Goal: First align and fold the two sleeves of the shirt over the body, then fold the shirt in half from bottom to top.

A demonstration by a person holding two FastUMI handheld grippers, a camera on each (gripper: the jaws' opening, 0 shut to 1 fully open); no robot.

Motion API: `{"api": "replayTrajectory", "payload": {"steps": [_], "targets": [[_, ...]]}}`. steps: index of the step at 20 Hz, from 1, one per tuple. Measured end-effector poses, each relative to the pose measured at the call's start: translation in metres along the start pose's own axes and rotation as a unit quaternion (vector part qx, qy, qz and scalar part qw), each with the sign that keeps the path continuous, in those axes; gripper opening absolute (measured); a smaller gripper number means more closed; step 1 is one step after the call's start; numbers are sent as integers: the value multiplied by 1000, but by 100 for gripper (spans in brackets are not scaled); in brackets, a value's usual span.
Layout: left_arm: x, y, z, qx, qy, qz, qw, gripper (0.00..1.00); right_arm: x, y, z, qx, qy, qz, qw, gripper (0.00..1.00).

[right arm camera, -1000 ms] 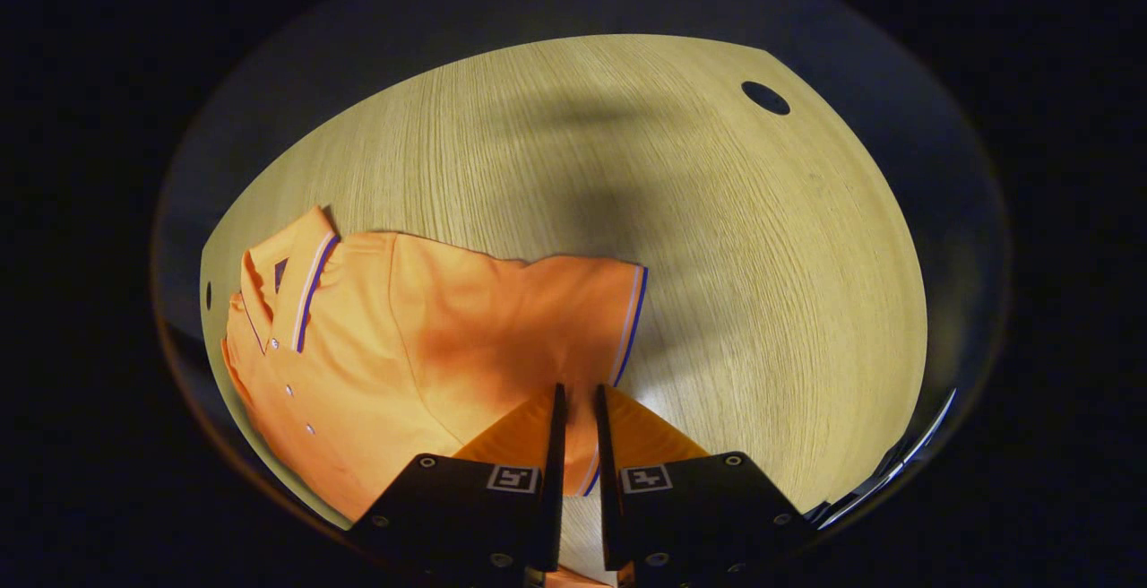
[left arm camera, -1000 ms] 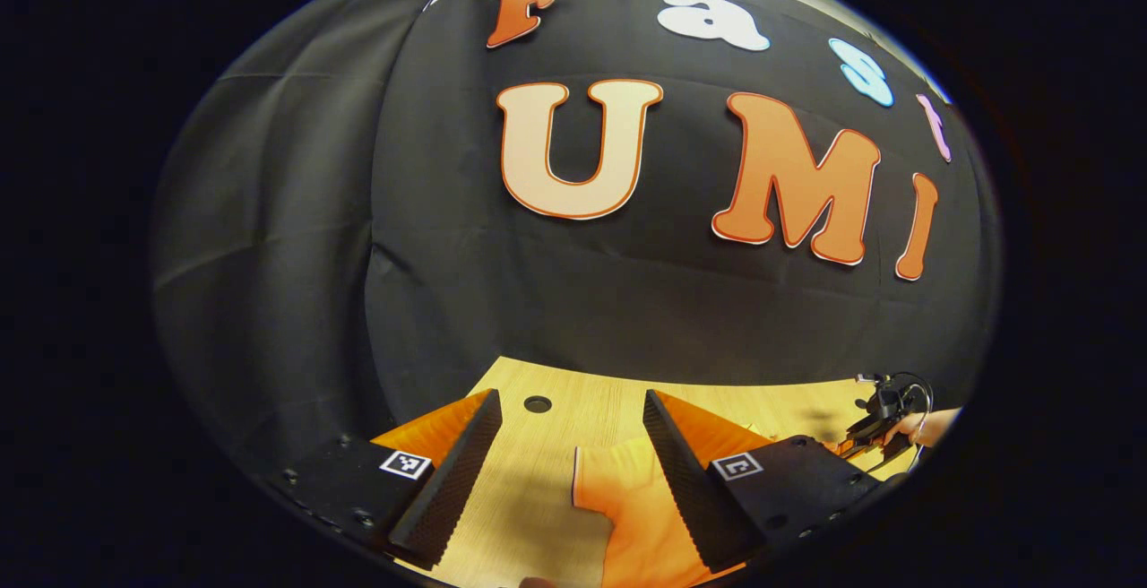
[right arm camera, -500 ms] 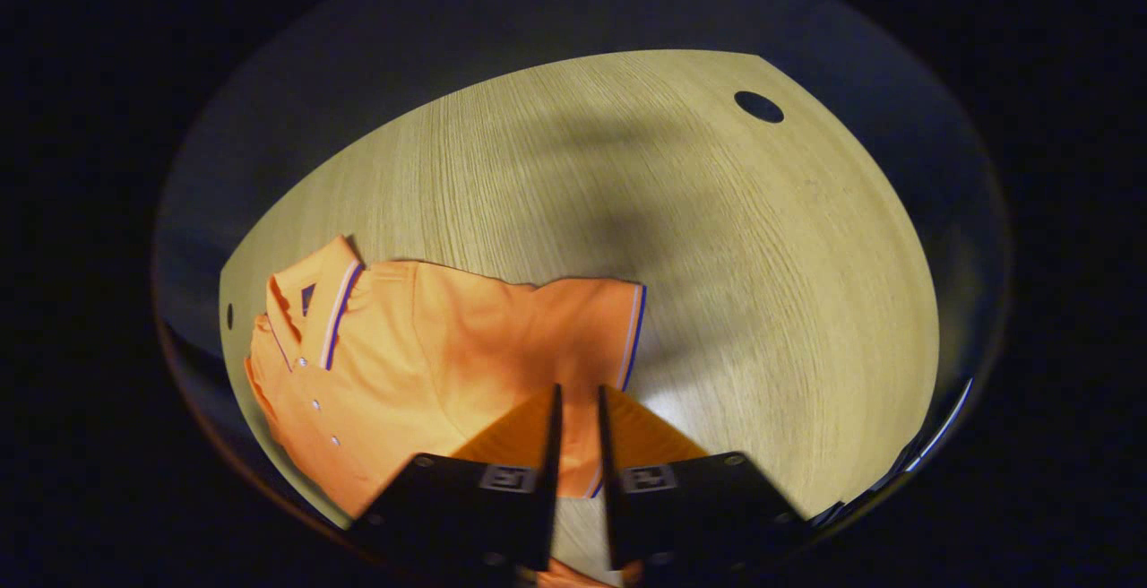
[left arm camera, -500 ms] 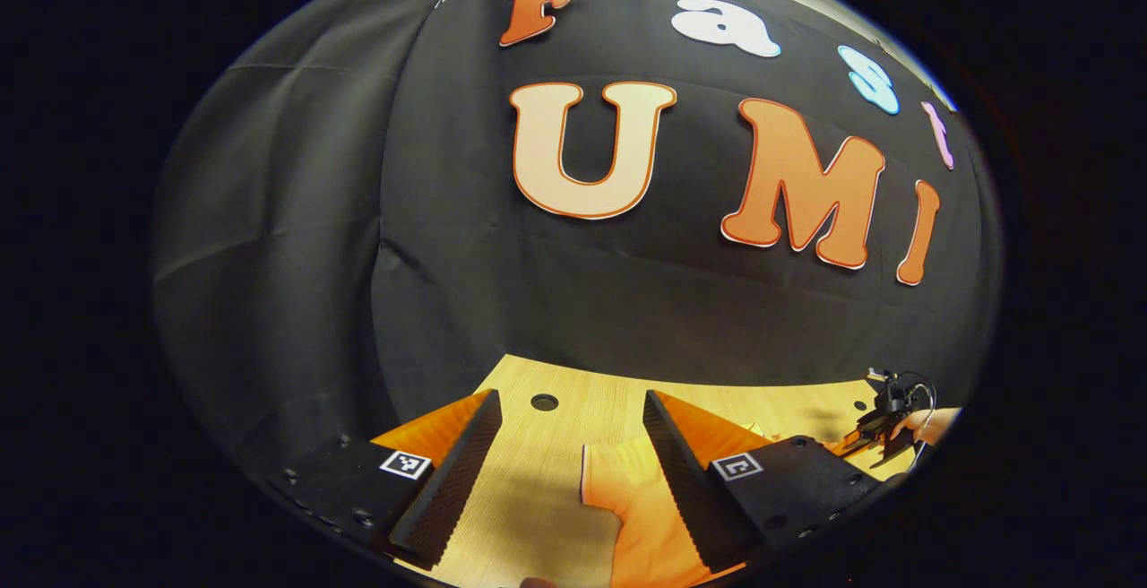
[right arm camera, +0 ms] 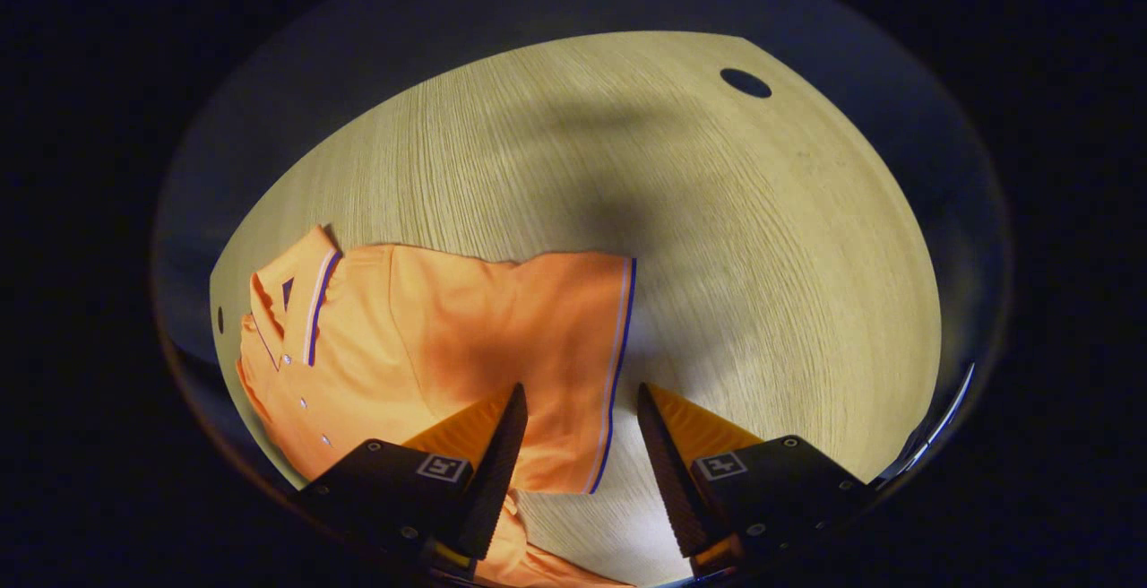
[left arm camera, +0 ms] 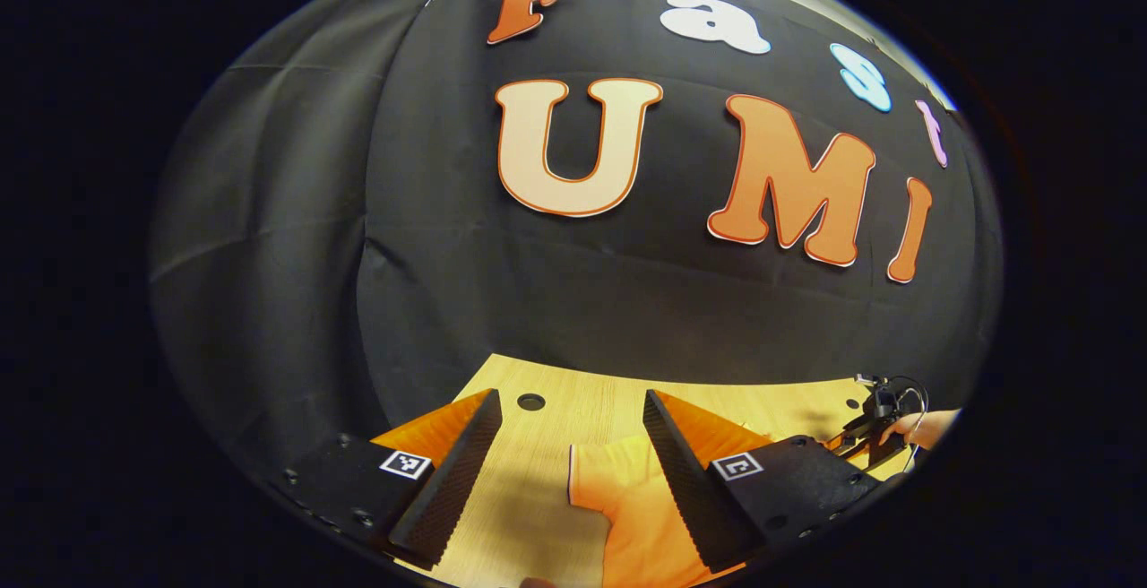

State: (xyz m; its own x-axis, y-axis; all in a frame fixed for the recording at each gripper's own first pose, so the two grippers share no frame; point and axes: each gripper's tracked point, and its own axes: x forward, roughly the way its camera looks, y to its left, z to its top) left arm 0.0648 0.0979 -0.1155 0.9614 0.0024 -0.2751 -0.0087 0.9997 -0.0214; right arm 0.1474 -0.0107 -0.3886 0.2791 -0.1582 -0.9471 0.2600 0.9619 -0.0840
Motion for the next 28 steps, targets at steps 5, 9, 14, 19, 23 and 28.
{"api": "replayTrajectory", "payload": {"steps": [5, 9, 14, 19, 23, 28], "targets": [[1, 15, -23, -26, 11, 4, 1000, 98, 1, 0, -2, -5, -5, -1, 1000, 80], [3, 38, -42, -56, 29, 21, 998, 98, -1, 6, -1, -4, -28, 5, 1000, 60], [0, 54, -41, -54, 29, 27, 998, 98, -4, 11, 2, 13, -55, 11, 998, 0], [-5, 56, -16, -25, 2, 20, 999, 98, -17, 22, 4, 41, -71, 31, 996, 0], [-7, 61, -14, -21, 0, 14, 1000, 98, -54, 43, 15, 55, -95, 70, 992, 0], [-10, 68, -16, -23, 6, 8, 1000, 98, -95, 90, 17, 9, -119, 109, 987, 0]]}}
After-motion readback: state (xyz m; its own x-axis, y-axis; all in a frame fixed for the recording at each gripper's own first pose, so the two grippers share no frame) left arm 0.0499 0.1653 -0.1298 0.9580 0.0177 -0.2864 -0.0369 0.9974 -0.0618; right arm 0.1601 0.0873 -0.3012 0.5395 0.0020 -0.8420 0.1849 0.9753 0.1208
